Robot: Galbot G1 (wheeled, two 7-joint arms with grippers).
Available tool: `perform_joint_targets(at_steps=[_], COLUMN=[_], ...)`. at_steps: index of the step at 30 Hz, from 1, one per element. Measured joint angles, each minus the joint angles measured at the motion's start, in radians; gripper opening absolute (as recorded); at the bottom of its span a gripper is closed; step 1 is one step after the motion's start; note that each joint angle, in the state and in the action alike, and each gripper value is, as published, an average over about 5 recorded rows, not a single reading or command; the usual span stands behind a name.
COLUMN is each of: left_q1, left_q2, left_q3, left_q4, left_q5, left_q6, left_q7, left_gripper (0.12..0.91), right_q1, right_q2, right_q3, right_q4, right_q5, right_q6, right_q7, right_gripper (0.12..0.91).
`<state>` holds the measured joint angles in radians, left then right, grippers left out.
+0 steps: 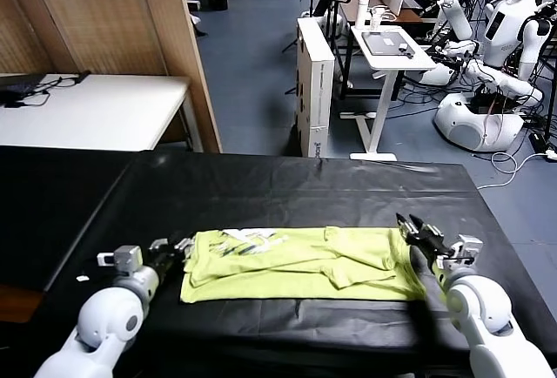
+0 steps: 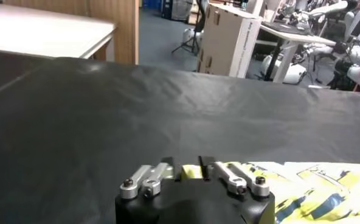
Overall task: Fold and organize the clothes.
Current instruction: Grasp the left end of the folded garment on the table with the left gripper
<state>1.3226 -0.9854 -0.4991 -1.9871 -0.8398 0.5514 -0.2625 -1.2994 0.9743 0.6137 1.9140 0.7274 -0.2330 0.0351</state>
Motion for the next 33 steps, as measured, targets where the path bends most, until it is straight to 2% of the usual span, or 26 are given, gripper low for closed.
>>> perform_joint_targets(at_steps=[1, 3, 9, 13, 17, 33], left_q1=[0.009, 0.029, 0.093, 0.126, 0.143, 0.148], left_q2=[0.007, 0.021, 0.045, 0.057, 0.060, 0.057], left_q3=[-0.008, -0.024, -0.074, -0.094, -0.104, -0.109], left_q4=[-0.012, -0.033, -0.050, -0.048, -0.034, 0.005], left_q5=[-0.028, -0.077, -0.167, -0.188, -0.192, -0.247], left_q6=[0.003, 0.003, 0.001, 0.014, 0.018, 0.067], left_q7=[-0.002, 0.015, 0.151, 0.207, 0.229, 0.262], left_gripper=[0.906, 0.907, 0.907, 0.907, 0.907, 0.907], right_q1=[-0.013, -0.040, -0.120, -0.158, -0.182, -0.187], right_q2=[-0.009, -0.025, -0.045, -0.047, -0.047, -0.037], right_q3=[0.006, 0.019, 0.070, 0.106, 0.129, 0.134], right_q4=[0.013, 0.037, 0.088, 0.103, 0.110, 0.116], right_q5=[0.004, 0.018, 0.076, 0.092, 0.092, 0.086], right_q6=[0.018, 0.052, 0.114, 0.123, 0.123, 0.118], right_q7=[-0.008, -0.022, -0.046, -0.049, -0.051, -0.049], right_gripper=[0.902, 0.905, 0.907, 0.907, 0.907, 0.907])
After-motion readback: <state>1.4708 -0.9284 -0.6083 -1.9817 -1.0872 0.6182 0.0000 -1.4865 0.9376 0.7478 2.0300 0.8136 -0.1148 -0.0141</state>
